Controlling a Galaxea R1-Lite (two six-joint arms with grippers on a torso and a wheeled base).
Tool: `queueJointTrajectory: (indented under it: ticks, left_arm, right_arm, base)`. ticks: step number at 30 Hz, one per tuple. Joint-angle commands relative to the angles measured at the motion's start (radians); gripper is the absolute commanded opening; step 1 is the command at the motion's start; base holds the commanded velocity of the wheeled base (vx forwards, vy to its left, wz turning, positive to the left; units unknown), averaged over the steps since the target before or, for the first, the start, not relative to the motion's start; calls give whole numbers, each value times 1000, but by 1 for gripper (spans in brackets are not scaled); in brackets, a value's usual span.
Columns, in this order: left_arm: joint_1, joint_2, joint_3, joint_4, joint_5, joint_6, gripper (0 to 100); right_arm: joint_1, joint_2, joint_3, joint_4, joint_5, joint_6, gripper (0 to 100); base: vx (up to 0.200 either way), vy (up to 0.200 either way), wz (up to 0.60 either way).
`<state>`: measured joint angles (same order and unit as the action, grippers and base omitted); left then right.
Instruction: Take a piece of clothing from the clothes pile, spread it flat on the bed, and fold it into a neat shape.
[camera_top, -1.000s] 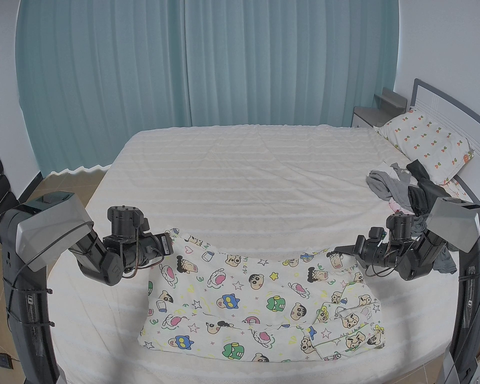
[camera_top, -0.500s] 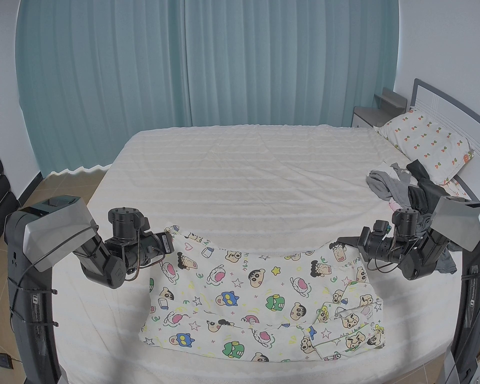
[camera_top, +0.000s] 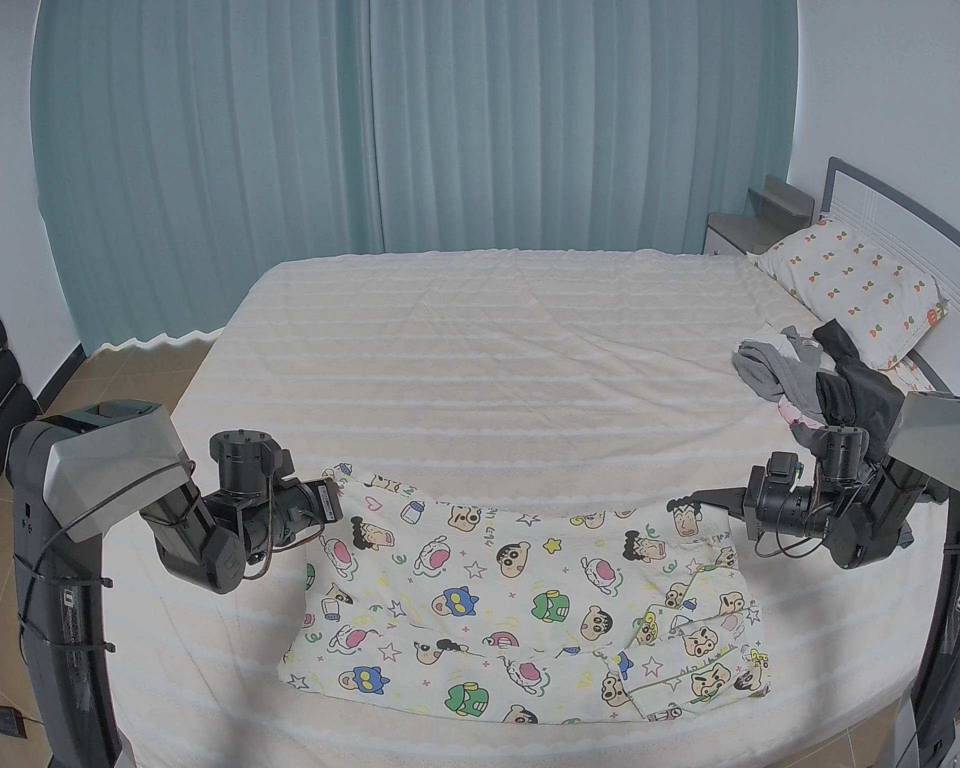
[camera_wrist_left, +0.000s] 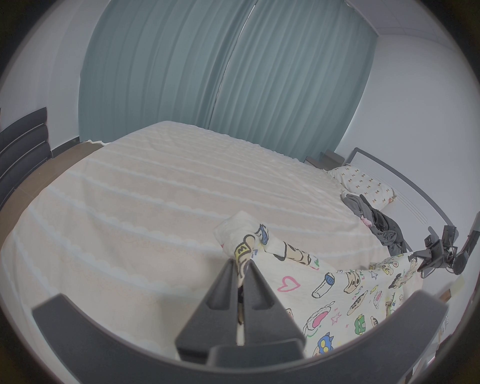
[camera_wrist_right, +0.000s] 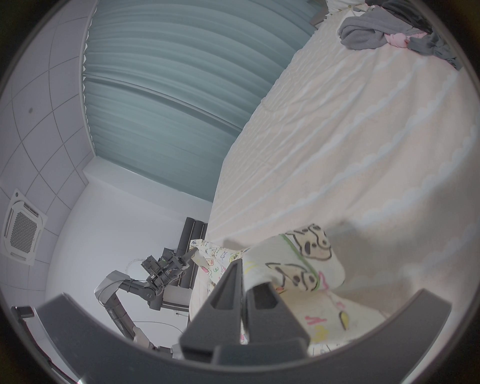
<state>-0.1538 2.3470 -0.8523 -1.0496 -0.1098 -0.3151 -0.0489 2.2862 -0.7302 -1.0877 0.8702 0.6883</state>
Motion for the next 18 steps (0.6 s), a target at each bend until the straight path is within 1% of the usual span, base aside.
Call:
queueJointTrajectory:
  ticks: [1,6,11,14,15,16,18]
  left_arm:
    - [0,0,59,-33,-4,1,0]
    - [-1,-8,116,-79,-8,1,0]
    - [0,-8,194,-167,-21,2,0]
    - [8,-6,233,-196,-41,4,0]
    - [8,-6,233,-196,-41,4,0]
    - [10,-6,253,-210,-50,8,0]
    - [10,-5,272,-222,-51,8,0]
  right_arm:
    - [0,-31,61,-3,13,-32,0]
    - [8,-36,98,-1,15,-38,0]
    - [6,-51,138,-1,15,-53,0]
    - [6,-53,181,2,15,-96,0]
    - [6,-53,181,2,15,-96,0]
    - [6,-53,215,3,13,-133,0]
    - [1,-50,244,5,13,-159,0]
  base:
    - [0,0,0]
    - [0,0,0]
    - [0,0,0]
    - [0,0,0]
    - [0,0,0]
    - [0,0,0]
    - [0,0,0]
